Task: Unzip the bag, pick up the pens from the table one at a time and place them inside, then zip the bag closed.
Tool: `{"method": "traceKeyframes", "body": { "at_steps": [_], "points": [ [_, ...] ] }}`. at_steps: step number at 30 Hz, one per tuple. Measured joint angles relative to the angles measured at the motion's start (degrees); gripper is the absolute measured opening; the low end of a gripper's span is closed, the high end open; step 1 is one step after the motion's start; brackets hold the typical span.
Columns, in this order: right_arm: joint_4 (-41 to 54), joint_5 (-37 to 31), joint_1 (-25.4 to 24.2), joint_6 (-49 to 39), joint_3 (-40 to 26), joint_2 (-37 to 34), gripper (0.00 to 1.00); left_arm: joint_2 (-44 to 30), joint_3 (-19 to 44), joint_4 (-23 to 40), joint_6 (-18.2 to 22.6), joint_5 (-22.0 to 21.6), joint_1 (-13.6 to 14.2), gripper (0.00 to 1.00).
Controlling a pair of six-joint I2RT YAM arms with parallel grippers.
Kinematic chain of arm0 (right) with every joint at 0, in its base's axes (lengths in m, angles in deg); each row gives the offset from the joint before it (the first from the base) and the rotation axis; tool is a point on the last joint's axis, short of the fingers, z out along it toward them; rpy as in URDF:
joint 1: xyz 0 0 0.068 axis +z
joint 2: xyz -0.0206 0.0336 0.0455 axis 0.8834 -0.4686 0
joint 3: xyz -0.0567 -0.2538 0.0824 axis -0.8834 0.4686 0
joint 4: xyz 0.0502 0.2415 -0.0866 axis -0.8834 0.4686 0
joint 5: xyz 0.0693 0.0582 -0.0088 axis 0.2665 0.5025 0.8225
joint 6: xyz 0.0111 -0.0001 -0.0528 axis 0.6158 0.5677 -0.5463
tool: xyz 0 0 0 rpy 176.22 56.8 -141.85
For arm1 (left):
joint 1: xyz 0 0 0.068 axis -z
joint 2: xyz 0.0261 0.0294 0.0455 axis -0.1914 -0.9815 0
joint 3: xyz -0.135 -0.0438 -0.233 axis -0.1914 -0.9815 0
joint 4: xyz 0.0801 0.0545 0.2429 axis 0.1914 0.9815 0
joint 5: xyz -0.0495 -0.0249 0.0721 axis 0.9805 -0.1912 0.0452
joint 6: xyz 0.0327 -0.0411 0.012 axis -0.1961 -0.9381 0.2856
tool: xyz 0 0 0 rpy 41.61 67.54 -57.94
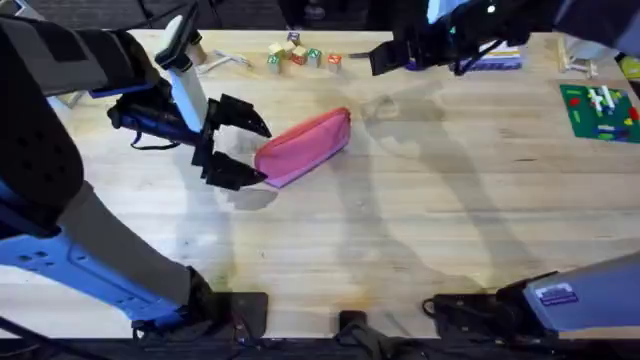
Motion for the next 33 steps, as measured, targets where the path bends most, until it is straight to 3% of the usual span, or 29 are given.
{"method": "traceKeyframes", "body": {
  "at_steps": [9,15,21,27,33],
  "points": [
    [1.3,-0.3,1.0,-4.3,0.0,9.5,0.998,0.7,0.5,0.4,0.0,-3.7,0.0,0.996],
    [3.4,-1.5,1.0,-4.9,0.0,14.3,0.998,9.3,4.6,0.7,-2.3,-7.3,0.0,0.995],
    [9.9,-2.9,1.0,-5.9,0.0,17.6,0.998,19.3,8.7,1.0,-10.6,-10.3,0.0,0.995],
    [17.7,-3.7,1.0,-5.8,0.0,22.5,0.998,27.9,9.1,1.1,-21.9,-12.7,0.0,0.995],
    [21.9,-10.1,1.0,-2.2,0.0,29.3,0.998,35.2,9.1,1.2,-32.3,-13.1,0.0,0.995]
  ]
}}
